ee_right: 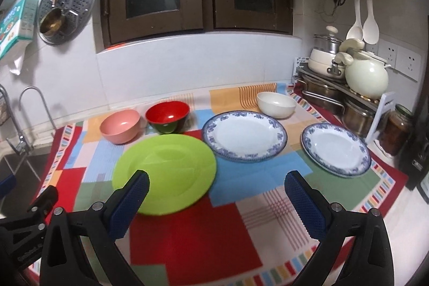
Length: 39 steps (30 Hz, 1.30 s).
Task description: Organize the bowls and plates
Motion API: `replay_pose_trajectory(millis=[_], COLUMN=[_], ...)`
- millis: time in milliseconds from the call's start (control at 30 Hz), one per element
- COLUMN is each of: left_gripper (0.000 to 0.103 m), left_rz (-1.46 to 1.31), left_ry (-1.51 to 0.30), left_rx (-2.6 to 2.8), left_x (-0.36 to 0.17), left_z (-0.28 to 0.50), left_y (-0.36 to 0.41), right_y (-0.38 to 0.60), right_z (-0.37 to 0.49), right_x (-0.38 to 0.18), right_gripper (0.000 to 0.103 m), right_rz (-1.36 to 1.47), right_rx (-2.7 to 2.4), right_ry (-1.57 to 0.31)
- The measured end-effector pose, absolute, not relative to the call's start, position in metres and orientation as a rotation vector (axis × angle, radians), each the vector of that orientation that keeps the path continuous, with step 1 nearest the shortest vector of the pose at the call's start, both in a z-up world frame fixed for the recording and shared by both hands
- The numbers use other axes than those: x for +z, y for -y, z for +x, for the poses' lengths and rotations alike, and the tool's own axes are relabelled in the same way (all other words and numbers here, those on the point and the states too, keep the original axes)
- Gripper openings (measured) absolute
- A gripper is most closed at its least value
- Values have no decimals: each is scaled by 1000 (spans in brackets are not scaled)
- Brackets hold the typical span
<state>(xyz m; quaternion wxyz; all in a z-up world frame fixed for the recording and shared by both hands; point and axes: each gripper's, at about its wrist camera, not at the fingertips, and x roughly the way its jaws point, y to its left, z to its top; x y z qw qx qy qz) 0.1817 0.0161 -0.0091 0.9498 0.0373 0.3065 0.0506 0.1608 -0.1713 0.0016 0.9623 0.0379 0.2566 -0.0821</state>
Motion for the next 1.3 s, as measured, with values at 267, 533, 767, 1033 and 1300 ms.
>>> replay_pose_trajectory(millis=[267, 533, 767, 1033, 1300], left_gripper=[99, 93, 85, 77, 68], left_rz=[61, 73, 63, 57, 54], left_ry=[-648, -731, -829, -933, -994], left_rx=[123, 135, 115, 77, 47], left_x=[-15, -34, -60, -92, -109], left_z=[226, 271, 304, 338, 359], left_y=[-12, -12, -11, -6, 0], right_y=[183, 187, 183, 186, 188], right_z=[214, 262, 302, 335, 355], right_x=[-1, -19, -46, -78, -99], right_gripper=[102, 101, 90, 77, 65], right_rz=[71, 68, 56, 79, 87], right_rx=[-155, -120, -69, -56, -49], right_ry=[-559, -627, -749, -887, -973])
